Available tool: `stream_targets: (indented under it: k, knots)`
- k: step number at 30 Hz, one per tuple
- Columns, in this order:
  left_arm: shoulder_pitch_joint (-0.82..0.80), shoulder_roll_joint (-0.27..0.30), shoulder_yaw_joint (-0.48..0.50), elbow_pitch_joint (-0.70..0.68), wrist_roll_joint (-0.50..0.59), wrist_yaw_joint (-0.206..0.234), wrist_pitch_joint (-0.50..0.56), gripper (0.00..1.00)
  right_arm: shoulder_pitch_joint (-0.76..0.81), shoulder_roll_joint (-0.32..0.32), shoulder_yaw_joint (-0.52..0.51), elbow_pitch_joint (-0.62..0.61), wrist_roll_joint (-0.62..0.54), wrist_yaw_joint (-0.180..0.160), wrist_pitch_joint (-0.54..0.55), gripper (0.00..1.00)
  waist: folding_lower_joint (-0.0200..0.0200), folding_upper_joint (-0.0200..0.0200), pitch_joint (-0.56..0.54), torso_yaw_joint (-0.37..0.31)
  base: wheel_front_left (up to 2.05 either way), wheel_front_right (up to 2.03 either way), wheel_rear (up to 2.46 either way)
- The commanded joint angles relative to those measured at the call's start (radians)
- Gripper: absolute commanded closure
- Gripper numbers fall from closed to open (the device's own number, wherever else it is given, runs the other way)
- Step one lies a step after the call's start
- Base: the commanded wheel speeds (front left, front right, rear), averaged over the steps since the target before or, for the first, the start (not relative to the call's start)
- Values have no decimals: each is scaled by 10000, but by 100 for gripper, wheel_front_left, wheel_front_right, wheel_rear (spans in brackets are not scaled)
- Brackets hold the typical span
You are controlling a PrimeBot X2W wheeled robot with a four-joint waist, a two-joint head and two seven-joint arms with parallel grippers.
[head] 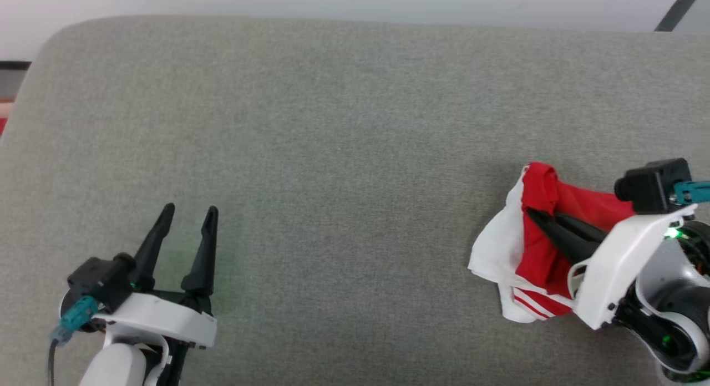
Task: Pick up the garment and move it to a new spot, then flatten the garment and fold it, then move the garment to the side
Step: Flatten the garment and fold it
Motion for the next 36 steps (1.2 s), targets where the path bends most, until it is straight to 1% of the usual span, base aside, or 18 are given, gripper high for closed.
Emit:
stream_targets:
  k: [1, 8, 16, 22, 24, 25, 26, 31, 36]
  knots:
    - [-100, 7, 16, -27, -49, -20, 9, 0, -164, 69, 84, 102, -95, -1, -132, 100, 0, 0, 143, 141, 0, 0, 0]
    - [-288, -65, -39, -70, -99, -20, 9, 0, -634, 19, 668, 1427, -362, -1, -751, 100, 0, 0, 495, 283, 0, 0, 0]
    - [-544, -76, -145, -28, -180, -20, 9, 0, -986, 39, 1203, 3025, -117, -1, -1559, 100, 0, 0, 733, 376, 0, 0, 0]
    - [-461, -53, -102, 55, -220, -20, 9, 0, -1237, -55, 1653, 3610, 61, -1, -2153, 100, 0, 0, 624, 323, 0, 0, 0]
    - [-378, -34, -88, 95, -225, -20, 9, 0, -1318, -112, 1788, 3661, 212, -1, -2380, 59, 0, 0, 514, 267, 0, 0, 0]
    - [-338, -29, -83, 120, -231, -20, 9, 0, -1312, -169, 1854, 3665, 281, -1, -2494, 22, 0, 0, 448, 236, 0, 0, 0]
    - [-308, -18, -82, 142, -214, -20, 9, 0, -1287, -230, 1928, 3670, 383, -1, -2580, 0, 0, 0, 376, 199, 0, 0, 0]
    - [-94, -22, -68, 179, -200, -20, 9, 0, -1208, -626, 2056, 3665, 776, -3, -3090, 0, 0, 0, -4, -38, 0, 0, 0]
    - [129, -24, -96, 235, -197, -20, 9, 0, -998, -1050, 1830, 3642, 1244, -1, -3588, 0, 0, 0, -385, -311, 0, 0, 0]
